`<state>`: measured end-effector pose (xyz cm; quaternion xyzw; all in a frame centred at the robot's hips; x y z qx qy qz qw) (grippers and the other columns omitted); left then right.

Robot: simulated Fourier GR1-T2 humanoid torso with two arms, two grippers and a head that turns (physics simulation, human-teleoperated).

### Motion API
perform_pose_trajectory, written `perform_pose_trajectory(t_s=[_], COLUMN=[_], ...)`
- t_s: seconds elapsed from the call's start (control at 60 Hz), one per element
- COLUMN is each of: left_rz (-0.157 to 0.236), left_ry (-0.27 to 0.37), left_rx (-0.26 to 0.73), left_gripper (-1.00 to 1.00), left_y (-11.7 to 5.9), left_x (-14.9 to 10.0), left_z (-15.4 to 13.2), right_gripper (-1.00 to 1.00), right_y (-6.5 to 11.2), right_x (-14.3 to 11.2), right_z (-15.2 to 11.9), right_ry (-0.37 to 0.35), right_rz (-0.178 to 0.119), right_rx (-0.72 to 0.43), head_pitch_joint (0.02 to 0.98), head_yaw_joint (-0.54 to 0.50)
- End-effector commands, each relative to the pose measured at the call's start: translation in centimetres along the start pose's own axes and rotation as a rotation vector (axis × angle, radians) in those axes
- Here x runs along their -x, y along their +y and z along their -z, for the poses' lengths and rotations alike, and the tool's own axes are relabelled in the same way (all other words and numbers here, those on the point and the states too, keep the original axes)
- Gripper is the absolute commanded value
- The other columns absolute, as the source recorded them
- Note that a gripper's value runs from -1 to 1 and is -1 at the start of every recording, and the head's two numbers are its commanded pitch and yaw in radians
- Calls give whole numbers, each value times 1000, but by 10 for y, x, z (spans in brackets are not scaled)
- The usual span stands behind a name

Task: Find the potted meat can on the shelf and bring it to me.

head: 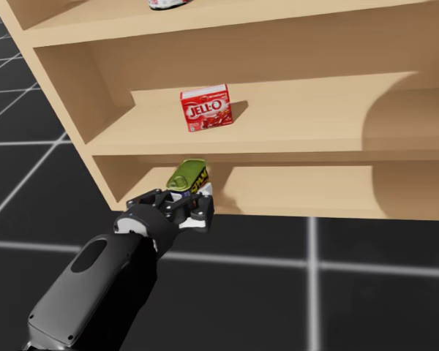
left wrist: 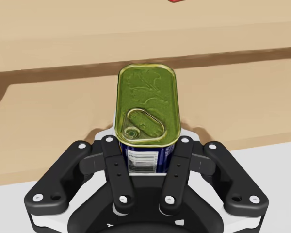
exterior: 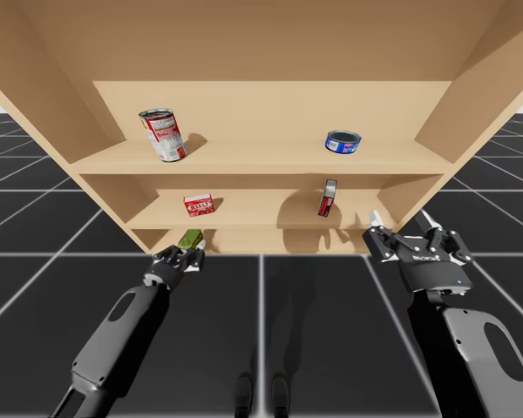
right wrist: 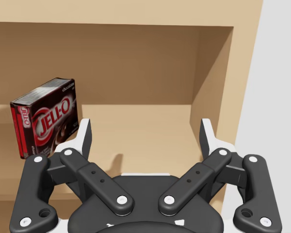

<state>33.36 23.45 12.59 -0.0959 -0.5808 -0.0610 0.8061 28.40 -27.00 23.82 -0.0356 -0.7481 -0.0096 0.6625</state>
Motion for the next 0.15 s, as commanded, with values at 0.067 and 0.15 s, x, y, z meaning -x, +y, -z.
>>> perform_pose_trajectory(t_s=[0.067, 0.15], left_rz=[40, 43], left_ry=[-29, -20], left_rx=[126, 131], left_gripper=[935, 954], left_y=[-10, -11], left_x=[-12, -7], left_z=[-36, -51], right_gripper=[-1000, -1000], right_y=[-2, -2], right_x=[0, 0], right_z=[1, 0], right_ry=[-2, -4], right_rz=[-2, -5], right_rx=[7, 8], head_pitch_joint=[747, 748], head_yaw_joint=[262, 264])
